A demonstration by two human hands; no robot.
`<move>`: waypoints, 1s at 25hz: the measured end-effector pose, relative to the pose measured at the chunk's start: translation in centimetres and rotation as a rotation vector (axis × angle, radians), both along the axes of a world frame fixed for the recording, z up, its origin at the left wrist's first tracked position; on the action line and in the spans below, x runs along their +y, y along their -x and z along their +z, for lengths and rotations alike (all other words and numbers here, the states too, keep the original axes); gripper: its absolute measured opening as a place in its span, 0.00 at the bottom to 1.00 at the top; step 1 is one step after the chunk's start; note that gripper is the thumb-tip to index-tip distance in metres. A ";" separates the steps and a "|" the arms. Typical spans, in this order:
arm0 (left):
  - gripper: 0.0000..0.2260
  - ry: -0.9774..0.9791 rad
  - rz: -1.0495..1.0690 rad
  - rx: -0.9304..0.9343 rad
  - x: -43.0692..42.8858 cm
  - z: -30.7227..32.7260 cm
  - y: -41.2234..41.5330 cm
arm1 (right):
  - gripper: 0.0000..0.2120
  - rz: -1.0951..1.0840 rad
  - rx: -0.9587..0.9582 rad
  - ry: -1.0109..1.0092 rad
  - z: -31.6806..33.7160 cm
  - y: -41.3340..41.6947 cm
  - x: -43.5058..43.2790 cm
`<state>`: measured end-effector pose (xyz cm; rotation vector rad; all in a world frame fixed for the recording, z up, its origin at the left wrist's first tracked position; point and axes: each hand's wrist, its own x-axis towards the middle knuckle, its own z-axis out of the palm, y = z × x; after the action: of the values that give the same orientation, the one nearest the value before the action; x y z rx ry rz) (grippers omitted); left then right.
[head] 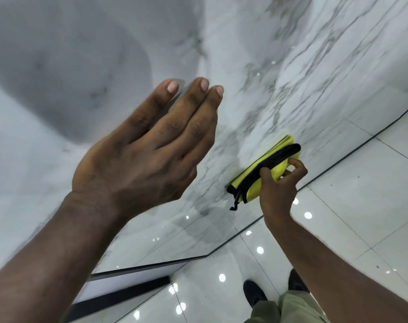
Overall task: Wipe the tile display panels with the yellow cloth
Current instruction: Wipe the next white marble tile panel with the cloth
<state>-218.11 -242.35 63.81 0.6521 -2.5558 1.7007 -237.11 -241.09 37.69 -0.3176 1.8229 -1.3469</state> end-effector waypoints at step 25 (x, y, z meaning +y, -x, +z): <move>0.25 -0.009 0.021 0.568 2.9 6.6 -1.8 | 0.29 -0.221 0.308 0.578 25.2 3.1 -3.7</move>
<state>-216.32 -239.44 70.45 0.9926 -2.1580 1.2653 -240.25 -244.78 62.90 -0.6715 1.7091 -2.0707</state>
